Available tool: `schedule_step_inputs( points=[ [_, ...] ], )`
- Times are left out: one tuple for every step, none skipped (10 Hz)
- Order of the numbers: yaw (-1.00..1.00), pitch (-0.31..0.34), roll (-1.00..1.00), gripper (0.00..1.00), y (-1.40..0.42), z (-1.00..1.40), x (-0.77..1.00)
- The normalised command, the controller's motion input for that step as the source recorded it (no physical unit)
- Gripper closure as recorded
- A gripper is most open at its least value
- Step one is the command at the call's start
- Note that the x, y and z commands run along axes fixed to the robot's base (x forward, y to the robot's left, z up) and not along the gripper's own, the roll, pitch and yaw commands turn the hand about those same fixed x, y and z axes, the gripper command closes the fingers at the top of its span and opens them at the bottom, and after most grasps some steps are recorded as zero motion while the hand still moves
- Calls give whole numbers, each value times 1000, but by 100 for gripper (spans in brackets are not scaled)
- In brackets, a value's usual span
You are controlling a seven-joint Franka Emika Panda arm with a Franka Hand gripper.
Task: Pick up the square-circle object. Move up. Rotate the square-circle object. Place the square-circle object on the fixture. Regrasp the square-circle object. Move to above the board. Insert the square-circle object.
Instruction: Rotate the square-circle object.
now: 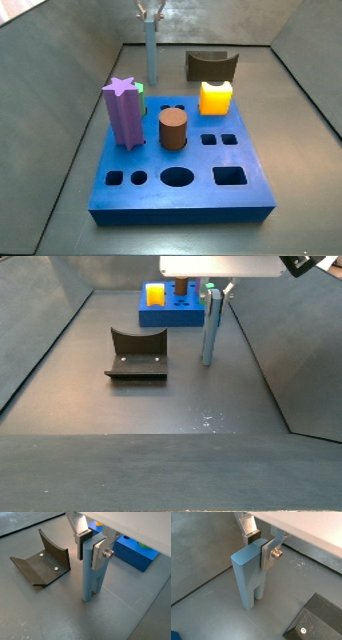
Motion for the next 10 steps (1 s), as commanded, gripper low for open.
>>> schedule_step_inputs(
  points=[
    [-17, -13, 78, 100, 16, -304, 18],
    [-21, -10, 76, 100, 0, -302, 12],
    [-21, -10, 76, 100, 1, -302, 15],
    [-21, -10, 76, 100, 0, -301, 16],
    [-21, -10, 76, 100, 0, -301, 16],
    [-21, -10, 76, 100, 0, -301, 16],
    [-21, -10, 76, 100, 0, -301, 16],
    [-21, -9, 76, 100, 0, -301, 16],
    [-21, -9, 76, 100, 0, -301, 16],
    [-21, -9, 76, 0, 0, 0, 0]
  ],
)
